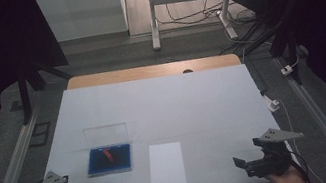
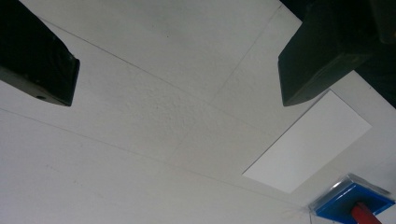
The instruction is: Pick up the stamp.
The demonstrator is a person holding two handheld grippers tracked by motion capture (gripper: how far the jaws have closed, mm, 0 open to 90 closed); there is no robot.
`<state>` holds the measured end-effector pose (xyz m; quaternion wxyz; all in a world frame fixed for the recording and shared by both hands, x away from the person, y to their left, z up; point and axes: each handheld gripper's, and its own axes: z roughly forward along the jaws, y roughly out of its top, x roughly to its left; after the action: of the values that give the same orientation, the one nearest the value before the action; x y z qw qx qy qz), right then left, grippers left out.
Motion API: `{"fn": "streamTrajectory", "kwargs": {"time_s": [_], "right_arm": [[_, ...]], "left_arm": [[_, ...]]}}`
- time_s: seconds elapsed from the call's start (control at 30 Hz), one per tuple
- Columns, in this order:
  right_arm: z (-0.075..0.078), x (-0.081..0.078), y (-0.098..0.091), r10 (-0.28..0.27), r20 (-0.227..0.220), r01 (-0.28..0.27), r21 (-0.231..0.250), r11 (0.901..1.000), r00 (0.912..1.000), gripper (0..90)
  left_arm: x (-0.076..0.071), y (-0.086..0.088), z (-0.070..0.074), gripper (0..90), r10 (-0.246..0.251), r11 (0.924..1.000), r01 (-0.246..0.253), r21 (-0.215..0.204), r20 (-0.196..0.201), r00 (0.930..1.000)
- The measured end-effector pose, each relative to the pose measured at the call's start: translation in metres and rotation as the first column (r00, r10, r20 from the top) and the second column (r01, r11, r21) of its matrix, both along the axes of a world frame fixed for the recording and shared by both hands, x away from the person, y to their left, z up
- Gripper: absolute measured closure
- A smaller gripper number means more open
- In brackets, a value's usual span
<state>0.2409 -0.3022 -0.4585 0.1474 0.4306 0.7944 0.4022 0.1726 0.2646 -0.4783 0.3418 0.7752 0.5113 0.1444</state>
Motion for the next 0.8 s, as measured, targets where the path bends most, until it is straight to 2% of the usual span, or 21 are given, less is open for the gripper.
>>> {"fn": "streamTrajectory", "kwargs": {"time_s": [0.2,0.37,0.5,0.67,0.8], "right_arm": [[-0.0002,0.0003,0.0009,0.012,-0.003,-0.012,-0.01,0.9999,0.9999,0.0],[-0.0003,0.0004,0.0005,0.011,-0.005,-0.011,-0.009,0.9999,0.9999,0.0],[-0.0004,0.0004,0.0008,0.013,-0.008,-0.013,-0.009,0.9999,0.9999,0.0],[-0.0007,0.0006,0.0014,0.017,-0.008,-0.017,-0.013,0.9998,0.9998,0.0],[-0.0008,0.0007,0.0017,0.019,-0.008,-0.019,-0.015,0.9997,0.9998,0.0]], "left_arm": [[0.0004,0.0008,0.0005,1.8,0.0,1.0,0.0,-0.007,-0.002,1.0],[0.0011,-0.001,0.0026,1.8,-0.002,1.0,0.002,0.004,-0.005,1.0],[0.0016,-0.0017,0.0037,1.4,-0.023,0.9997,0.023,0.001,0.009,0.9997],[0.0048,-0.0031,0.0029,1.0,-0.052,0.9986,0.052,-0.011,-0.01,0.9986],[0.0083,-0.0043,0.0039,0.7,-0.071,0.9972,0.071,-0.022,-0.01,0.9974]]}}
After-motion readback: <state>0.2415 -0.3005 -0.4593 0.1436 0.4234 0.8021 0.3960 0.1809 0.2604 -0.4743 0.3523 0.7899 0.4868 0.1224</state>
